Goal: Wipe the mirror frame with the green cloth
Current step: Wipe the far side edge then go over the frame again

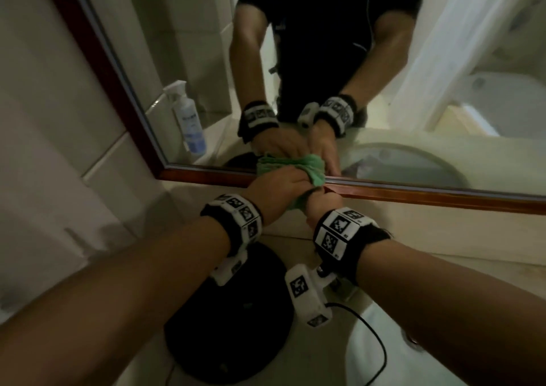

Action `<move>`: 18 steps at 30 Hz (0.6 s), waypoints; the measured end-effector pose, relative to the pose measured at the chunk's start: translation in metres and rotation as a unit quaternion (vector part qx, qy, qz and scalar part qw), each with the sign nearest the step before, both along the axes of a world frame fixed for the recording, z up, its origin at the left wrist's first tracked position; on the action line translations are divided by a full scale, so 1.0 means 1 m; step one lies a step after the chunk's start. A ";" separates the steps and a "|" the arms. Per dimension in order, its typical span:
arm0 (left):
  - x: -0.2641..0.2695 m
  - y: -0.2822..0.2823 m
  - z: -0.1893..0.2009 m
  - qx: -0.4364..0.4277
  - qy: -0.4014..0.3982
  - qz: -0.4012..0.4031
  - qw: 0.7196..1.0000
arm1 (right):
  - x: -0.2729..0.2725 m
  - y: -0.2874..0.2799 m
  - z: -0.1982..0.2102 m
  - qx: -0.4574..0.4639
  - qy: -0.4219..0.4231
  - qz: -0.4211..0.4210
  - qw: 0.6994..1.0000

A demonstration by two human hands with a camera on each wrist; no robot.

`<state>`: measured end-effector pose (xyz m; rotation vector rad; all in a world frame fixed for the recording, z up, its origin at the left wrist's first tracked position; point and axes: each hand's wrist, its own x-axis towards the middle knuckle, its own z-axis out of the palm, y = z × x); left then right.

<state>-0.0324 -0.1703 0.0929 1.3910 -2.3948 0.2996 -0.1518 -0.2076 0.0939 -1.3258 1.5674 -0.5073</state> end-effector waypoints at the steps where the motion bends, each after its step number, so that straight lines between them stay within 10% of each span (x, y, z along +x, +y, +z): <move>1: 0.004 0.001 0.000 0.003 0.005 0.002 1.000 | 0.003 0.000 -0.004 -0.008 0.014 -0.021 1.000; 11: 0.105 0.051 -0.001 0.026 0.032 0.121 0.992 | 0.061 0.027 -0.004 -0.017 0.016 0.136 0.990; 18: 0.144 0.101 -0.011 0.039 0.114 0.342 0.932 | 0.087 0.039 0.001 -0.050 0.123 0.255 0.958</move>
